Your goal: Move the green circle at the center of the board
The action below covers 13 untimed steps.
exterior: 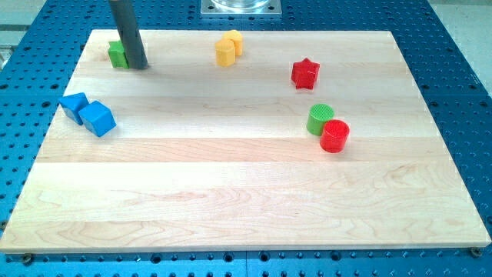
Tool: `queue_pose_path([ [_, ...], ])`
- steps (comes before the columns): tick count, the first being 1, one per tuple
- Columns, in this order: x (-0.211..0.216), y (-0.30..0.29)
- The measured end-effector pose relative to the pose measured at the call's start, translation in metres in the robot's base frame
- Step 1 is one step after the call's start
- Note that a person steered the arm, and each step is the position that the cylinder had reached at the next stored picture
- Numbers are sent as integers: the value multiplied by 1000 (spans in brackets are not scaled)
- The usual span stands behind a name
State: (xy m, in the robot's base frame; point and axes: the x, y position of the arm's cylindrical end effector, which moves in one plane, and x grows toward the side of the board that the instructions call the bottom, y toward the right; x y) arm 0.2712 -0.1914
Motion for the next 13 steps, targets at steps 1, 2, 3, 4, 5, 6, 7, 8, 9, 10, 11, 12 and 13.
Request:
queue_pose_path([
  [1,28,30],
  [2,89,111],
  [3,122,216],
  [4,126,326],
  [5,164,398],
  [6,160,378],
  [7,159,327],
  [8,166,286],
  [9,213,243],
  [10,159,181],
  [11,123,172],
  [12,166,178],
  [13,199,204],
])
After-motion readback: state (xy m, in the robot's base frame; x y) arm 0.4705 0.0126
